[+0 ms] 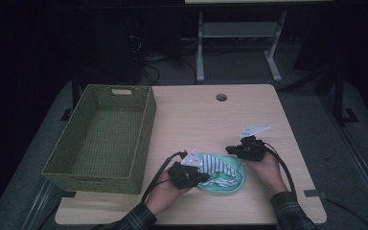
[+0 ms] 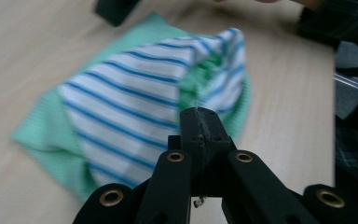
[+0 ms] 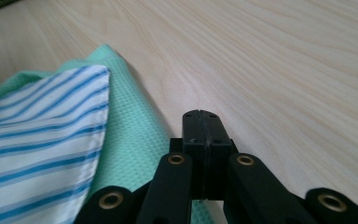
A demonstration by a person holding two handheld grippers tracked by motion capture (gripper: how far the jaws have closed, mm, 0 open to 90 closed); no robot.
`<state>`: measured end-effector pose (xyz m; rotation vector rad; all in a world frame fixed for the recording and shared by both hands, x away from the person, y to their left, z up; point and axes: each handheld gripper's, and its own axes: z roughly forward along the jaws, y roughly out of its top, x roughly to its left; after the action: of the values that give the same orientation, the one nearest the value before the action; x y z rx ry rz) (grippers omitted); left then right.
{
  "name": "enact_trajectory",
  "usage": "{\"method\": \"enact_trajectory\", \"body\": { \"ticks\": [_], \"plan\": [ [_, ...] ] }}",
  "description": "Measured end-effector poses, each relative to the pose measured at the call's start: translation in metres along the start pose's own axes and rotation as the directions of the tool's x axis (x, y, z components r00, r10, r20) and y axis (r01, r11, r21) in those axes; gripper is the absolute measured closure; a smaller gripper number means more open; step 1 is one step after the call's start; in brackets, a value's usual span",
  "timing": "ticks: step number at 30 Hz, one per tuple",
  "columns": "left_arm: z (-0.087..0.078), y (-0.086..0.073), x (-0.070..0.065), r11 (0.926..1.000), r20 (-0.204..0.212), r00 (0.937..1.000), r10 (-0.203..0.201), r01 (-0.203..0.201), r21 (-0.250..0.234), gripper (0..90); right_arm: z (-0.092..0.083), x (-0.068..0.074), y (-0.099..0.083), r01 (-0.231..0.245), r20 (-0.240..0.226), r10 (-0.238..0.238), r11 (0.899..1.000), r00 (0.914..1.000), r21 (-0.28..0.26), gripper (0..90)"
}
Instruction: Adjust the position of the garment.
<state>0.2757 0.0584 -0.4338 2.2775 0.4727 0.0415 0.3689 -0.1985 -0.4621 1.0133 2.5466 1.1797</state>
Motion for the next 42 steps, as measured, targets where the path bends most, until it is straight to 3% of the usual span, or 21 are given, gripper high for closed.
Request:
{"method": "enact_trajectory", "body": {
  "ticks": [5, 8, 15, 21, 32, 42],
  "plan": [
    [0.014, -0.002, -0.012, 0.9991, 0.040, 0.9990, 0.018, -0.020, 0.036, 89.4, 0.008, 0.000, -0.004, 0.003, -0.006, -0.003, 0.999, 1.0000, 0.037, 90.0],
    [0.021, -0.004, -0.013, 0.9988, 0.061, 0.9981, 0.006, -0.009, 0.047, 89.5, 0.007, 0.001, -0.004, 0.004, -0.009, -0.004, 0.999, 1.0000, 0.043, 90.0],
    [0.029, -0.007, -0.015, 0.9966, 0.061, 0.9981, 0.009, -0.014, 0.082, 89.4, 0.007, 0.000, -0.007, 0.004, -0.016, -0.004, 0.998, 0.9999, 0.055, 89.9],
    [0.031, -0.010, -0.009, 0.9915, 0.031, 0.9992, 0.023, -0.027, 0.127, 89.4, 0.003, 0.001, -0.010, -0.001, -0.022, 0.002, 0.998, 0.9997, 0.065, 90.0],
    [0.025, -0.012, 0.007, 0.9917, -0.031, 0.9994, 0.011, -0.007, 0.128, 89.3, -0.008, 0.005, -0.018, 0.001, -0.012, 0.000, 0.997, 0.9999, 0.080, 90.0],
    [0.015, -0.012, 0.024, 0.9934, -0.093, 0.9956, -0.001, 0.012, 0.114, 88.9, -0.015, 0.019, -0.026, -0.001, -0.047, 0.005, 0.996, 0.9989, 0.093, 90.0]
  ]
}}
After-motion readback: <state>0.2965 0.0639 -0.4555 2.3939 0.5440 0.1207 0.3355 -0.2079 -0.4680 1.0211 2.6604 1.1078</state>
